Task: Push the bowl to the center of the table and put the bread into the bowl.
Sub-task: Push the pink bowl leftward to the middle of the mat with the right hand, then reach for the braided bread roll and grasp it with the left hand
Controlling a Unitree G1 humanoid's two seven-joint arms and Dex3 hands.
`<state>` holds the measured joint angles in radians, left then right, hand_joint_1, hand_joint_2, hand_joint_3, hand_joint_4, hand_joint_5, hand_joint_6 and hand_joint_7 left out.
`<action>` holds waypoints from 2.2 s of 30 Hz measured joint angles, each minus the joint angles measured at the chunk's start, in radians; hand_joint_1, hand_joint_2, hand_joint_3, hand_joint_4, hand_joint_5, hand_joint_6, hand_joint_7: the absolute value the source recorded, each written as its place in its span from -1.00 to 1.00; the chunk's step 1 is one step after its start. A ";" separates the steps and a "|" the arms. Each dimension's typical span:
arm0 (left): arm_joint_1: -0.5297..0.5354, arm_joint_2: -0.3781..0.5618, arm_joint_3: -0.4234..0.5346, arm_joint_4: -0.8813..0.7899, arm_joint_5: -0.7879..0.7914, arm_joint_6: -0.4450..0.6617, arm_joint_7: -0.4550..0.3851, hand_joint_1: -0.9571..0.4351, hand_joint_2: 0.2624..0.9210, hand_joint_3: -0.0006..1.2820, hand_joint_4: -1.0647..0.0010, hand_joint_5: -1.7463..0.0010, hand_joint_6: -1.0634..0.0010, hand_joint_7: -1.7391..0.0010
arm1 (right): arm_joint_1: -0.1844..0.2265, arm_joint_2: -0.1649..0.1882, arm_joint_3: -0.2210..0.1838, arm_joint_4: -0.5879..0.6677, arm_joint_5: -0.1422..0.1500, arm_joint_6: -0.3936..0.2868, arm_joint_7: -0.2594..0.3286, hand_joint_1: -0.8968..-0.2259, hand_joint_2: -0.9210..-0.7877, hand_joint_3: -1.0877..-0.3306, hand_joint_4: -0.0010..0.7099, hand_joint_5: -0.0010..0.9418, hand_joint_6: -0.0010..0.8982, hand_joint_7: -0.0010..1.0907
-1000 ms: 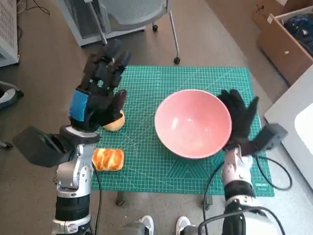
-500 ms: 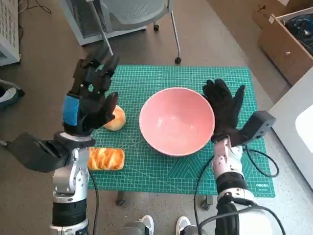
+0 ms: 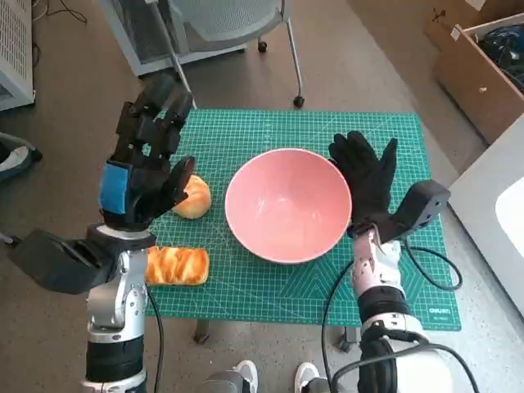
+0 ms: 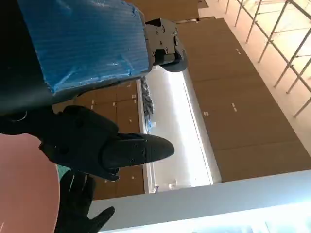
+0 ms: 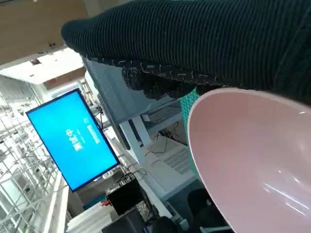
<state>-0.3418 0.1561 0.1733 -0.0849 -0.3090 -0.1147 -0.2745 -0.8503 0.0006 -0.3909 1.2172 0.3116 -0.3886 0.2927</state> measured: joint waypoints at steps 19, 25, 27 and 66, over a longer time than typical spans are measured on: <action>0.001 0.006 -0.002 0.025 0.000 -0.016 -0.001 -0.35 0.99 -0.46 1.00 0.54 1.00 0.35 | 0.066 -0.030 -0.015 -0.345 0.068 -0.133 0.055 0.30 -1.00 0.25 -0.22 -0.99 -0.60 -0.11; -0.004 0.021 -0.004 0.022 -0.003 -0.003 -0.013 -0.37 0.98 -0.46 1.00 0.60 1.00 0.35 | 0.160 0.003 0.039 -0.593 0.092 -0.156 0.106 0.28 -1.00 0.22 -0.22 -0.99 -0.65 -0.13; -0.006 0.033 -0.004 0.015 -0.003 0.014 -0.018 -0.37 0.97 -0.46 1.00 0.63 1.00 0.36 | 0.181 0.007 0.057 -0.650 0.098 -0.156 0.120 0.28 -1.00 0.21 -0.20 -0.98 -0.66 -0.13; 0.214 0.628 -0.053 -0.216 0.416 0.199 -0.370 0.03 0.51 -1.00 0.62 1.00 0.43 0.86 | 0.220 -0.033 0.172 -0.765 0.038 -0.147 0.092 0.17 -1.00 0.31 -0.13 -0.99 -0.71 -0.06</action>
<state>-0.1282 0.7844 0.1207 -0.3007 0.1069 0.0847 -0.6444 -0.6299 -0.0324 -0.2190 0.4526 0.3496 -0.5358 0.3844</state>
